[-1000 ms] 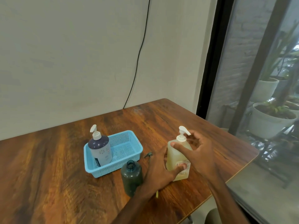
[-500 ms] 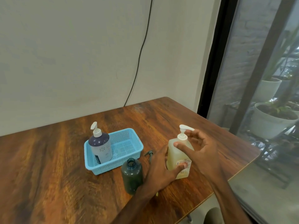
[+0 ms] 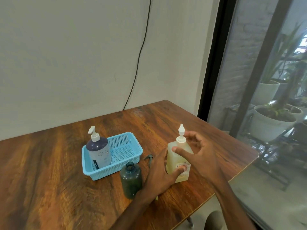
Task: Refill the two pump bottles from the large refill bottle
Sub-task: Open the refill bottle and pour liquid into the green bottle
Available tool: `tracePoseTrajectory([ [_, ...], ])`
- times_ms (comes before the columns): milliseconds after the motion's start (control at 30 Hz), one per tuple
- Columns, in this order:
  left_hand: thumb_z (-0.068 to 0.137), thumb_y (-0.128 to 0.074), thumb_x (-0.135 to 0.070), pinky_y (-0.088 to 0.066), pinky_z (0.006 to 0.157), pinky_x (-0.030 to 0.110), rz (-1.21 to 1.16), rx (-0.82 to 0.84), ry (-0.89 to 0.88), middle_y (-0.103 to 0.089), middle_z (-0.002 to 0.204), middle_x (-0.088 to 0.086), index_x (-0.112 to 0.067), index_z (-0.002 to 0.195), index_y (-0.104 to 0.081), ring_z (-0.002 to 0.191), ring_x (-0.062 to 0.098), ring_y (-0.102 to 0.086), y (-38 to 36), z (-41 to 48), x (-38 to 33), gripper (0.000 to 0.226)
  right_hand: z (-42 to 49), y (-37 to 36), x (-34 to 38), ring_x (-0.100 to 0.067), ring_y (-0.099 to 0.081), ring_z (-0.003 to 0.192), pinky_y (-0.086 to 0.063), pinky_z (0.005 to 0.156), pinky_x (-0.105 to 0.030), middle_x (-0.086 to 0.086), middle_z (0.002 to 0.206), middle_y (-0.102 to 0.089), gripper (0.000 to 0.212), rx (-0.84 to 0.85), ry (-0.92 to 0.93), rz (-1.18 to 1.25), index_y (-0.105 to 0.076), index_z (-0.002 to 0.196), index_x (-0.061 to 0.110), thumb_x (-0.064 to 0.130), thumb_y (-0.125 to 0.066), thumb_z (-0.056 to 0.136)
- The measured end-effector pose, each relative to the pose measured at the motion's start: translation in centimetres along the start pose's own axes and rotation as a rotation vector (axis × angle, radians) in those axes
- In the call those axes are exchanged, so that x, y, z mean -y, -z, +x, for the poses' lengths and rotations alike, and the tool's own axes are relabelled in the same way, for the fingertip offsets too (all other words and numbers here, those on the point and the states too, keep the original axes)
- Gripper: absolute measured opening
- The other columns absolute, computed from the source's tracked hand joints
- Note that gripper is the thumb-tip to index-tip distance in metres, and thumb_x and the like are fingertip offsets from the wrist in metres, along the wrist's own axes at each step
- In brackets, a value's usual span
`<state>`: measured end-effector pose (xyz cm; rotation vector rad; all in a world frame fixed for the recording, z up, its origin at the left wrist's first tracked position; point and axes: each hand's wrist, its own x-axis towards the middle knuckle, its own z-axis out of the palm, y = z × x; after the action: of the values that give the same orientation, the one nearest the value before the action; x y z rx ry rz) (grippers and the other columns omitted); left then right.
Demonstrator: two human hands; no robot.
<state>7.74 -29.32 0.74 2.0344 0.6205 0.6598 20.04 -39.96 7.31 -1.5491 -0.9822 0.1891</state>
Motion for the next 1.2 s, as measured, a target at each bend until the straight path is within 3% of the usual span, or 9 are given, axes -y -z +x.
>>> tracePoseTrajectory([
  [133,0.085,-0.080,-0.058,-0.044,0.075,-0.002,0.005,-0.010,-0.010,-0.048,0.130,-0.031,-0.051,0.145,-0.034,0.119,-0.002,-0.056,0.0,-0.1,-0.1,0.076,0.3,-0.7,-0.3,-0.006,-0.070,0.102,-0.059,0.087,-0.031,0.012,0.109,-0.073,0.050,-0.071,0.013,0.023,-0.064,0.117,0.033,0.029,-0.090,0.074],
  [267,0.085,-0.084,-0.050,-0.047,0.074,-0.002,-0.013,-0.016,-0.009,-0.051,0.114,-0.038,-0.057,0.126,-0.038,0.106,-0.013,-0.058,0.2,-0.1,-0.1,0.061,0.4,0.2,-0.4,-0.014,-0.067,0.118,-0.058,0.095,-0.043,0.003,0.127,-0.071,0.051,0.170,-0.059,0.222,-0.050,0.139,0.028,0.014,-0.070,0.093],
  [333,0.085,-0.083,-0.053,-0.048,0.075,-0.001,-0.010,-0.015,-0.020,-0.052,0.118,-0.036,-0.057,0.129,-0.038,0.110,-0.009,-0.059,0.1,-0.1,-0.1,0.063,0.4,0.6,-0.3,-0.016,-0.065,0.122,-0.057,0.093,-0.039,0.003,0.132,-0.068,0.048,0.253,-0.077,0.285,-0.049,0.140,0.025,0.011,-0.064,0.097],
  [433,0.086,-0.079,-0.059,-0.044,0.077,-0.002,-0.002,-0.011,-0.036,-0.048,0.127,-0.035,-0.052,0.142,-0.035,0.117,-0.007,-0.054,0.1,-0.2,-0.3,0.071,0.4,0.0,0.1,-0.008,-0.065,0.116,-0.056,0.088,-0.026,0.013,0.125,-0.067,0.051,0.119,-0.004,0.041,-0.058,0.129,0.033,0.029,-0.082,0.084],
  [567,0.087,-0.079,-0.057,-0.043,0.074,-0.005,-0.003,-0.011,-0.038,-0.046,0.119,-0.039,-0.053,0.137,-0.032,0.111,-0.009,-0.056,0.2,-0.3,-0.5,0.069,0.4,-0.7,0.0,-0.006,-0.067,0.104,-0.058,0.090,-0.031,0.011,0.111,-0.070,0.046,-0.044,0.037,0.005,-0.063,0.117,0.031,0.024,-0.087,0.079],
  [733,0.087,-0.078,-0.060,-0.046,0.074,0.001,0.000,0.001,-0.021,-0.051,0.132,-0.028,-0.055,0.137,-0.033,0.121,-0.002,-0.055,0.0,-0.1,-0.1,0.067,0.0,-0.1,-0.2,-0.016,-0.061,0.127,-0.054,0.099,-0.046,0.002,0.136,-0.065,0.048,0.187,-0.012,0.291,-0.049,0.141,0.025,0.004,-0.057,0.100],
  [933,0.087,-0.079,-0.055,-0.043,0.072,-0.005,-0.013,0.000,-0.040,-0.044,0.120,-0.041,-0.056,0.134,-0.033,0.108,-0.014,-0.052,0.1,-0.2,-0.3,0.066,0.3,-0.7,0.1,-0.006,-0.068,0.106,-0.059,0.088,-0.031,0.017,0.113,-0.068,0.057,-0.025,0.025,0.088,-0.058,0.125,0.038,0.024,-0.087,0.078],
  [1100,0.086,-0.080,-0.059,-0.052,0.079,0.005,-0.031,-0.002,-0.027,-0.055,0.131,-0.026,-0.055,0.135,-0.036,0.122,0.004,-0.060,0.0,0.0,0.1,0.066,0.3,-0.6,0.0,-0.014,-0.068,0.114,-0.059,0.093,-0.048,0.006,0.123,-0.071,0.046,0.060,0.027,0.219,-0.052,0.135,0.026,0.009,-0.067,0.096],
  [1200,0.086,-0.079,-0.060,-0.051,0.080,0.007,-0.038,0.004,-0.020,-0.051,0.131,-0.028,-0.054,0.137,-0.033,0.123,0.002,-0.057,-0.1,0.0,0.2,0.068,0.2,-0.6,0.2,-0.011,-0.064,0.121,-0.056,0.097,-0.046,0.009,0.131,-0.066,0.045,0.098,0.038,0.171,-0.051,0.137,0.031,0.021,-0.066,0.096],
])
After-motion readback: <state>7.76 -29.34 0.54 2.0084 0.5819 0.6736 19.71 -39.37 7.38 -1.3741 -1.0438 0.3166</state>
